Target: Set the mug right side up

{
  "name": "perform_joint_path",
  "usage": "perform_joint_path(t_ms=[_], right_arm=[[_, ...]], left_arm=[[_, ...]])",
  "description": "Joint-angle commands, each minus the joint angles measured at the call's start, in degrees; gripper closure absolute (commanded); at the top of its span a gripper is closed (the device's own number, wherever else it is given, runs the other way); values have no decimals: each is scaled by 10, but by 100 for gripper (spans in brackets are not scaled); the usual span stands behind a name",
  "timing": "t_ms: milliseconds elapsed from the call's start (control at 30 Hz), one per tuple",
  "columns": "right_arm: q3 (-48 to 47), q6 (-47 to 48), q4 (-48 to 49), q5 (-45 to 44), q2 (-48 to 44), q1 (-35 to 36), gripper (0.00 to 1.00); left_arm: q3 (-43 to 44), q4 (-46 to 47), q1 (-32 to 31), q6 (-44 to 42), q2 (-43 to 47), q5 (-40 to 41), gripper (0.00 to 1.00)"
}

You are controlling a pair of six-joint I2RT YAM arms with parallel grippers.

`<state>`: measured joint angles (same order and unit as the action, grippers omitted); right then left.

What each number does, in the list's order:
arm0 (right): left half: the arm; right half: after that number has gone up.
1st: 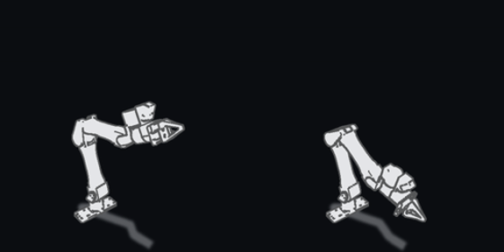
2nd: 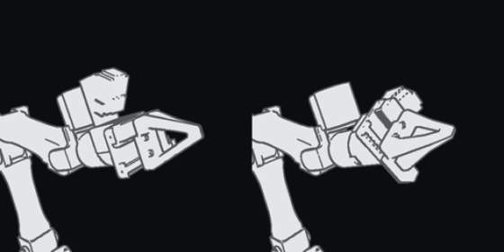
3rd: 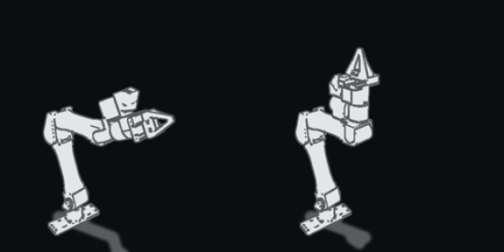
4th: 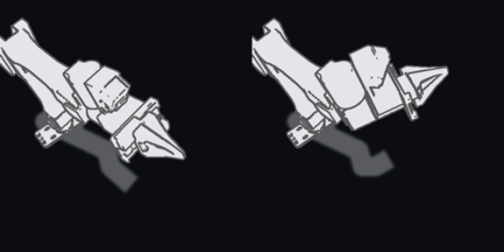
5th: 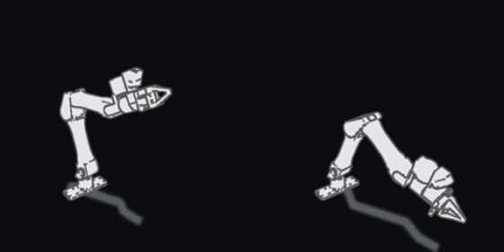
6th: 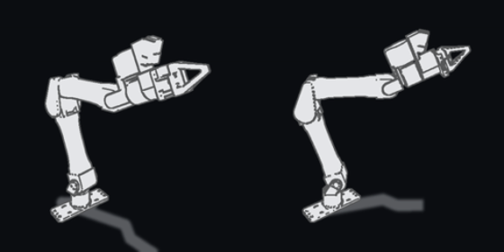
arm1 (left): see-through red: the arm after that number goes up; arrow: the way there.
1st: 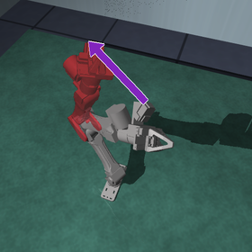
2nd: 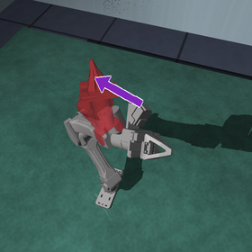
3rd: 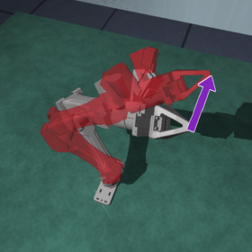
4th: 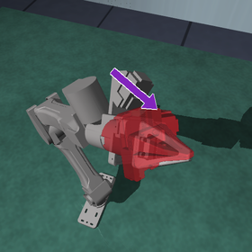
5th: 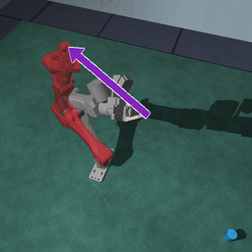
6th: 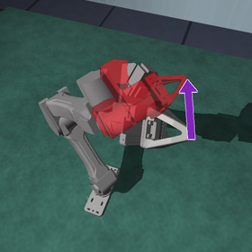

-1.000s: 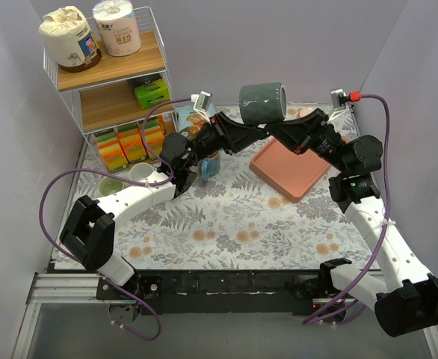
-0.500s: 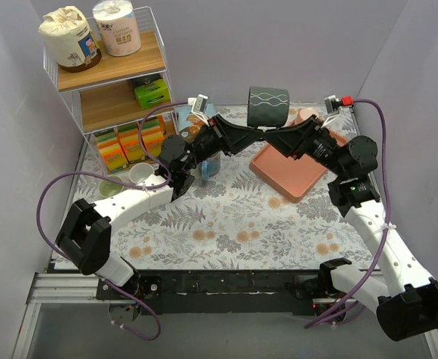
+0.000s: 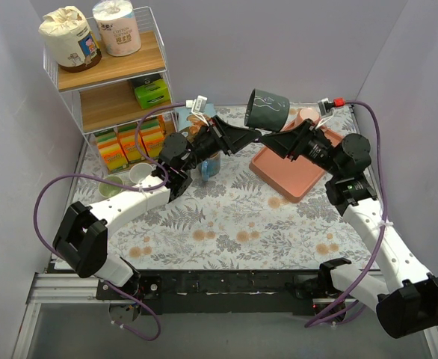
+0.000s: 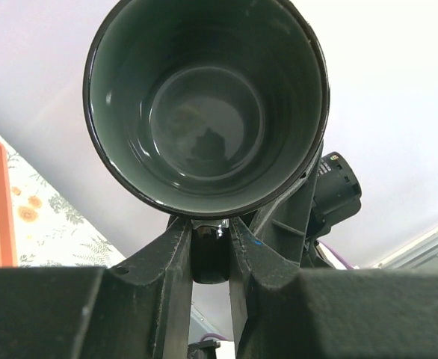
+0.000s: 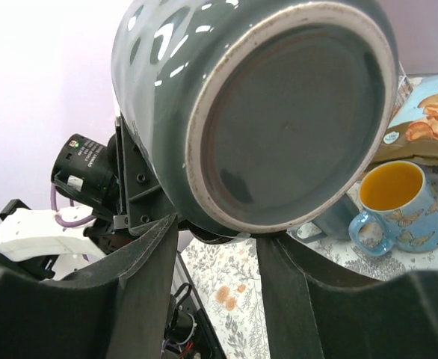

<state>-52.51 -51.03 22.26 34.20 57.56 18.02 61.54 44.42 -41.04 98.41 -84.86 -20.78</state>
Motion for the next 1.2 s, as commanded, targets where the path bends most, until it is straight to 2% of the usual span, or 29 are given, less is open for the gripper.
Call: perform_joint_path(t_ms=[0, 367, 767, 967, 1167], right_arm=[[7, -7, 23, -12, -3, 2, 46], [26, -36, -24, -34, 11, 2, 45], [71, -86, -42, -34, 20, -10, 43], [63, -66, -113, -48, 10, -20, 43], [7, 13, -250, -122, -17, -26, 41]], left_arm=[[11, -31, 4, -16, 30, 21, 100], [59, -170, 22, -2, 18, 57, 100], [73, -230, 59, 34, -5, 43, 100], [109, -307, 64, -57, -24, 88, 100], [143, -380, 61, -167, -67, 167, 100]])
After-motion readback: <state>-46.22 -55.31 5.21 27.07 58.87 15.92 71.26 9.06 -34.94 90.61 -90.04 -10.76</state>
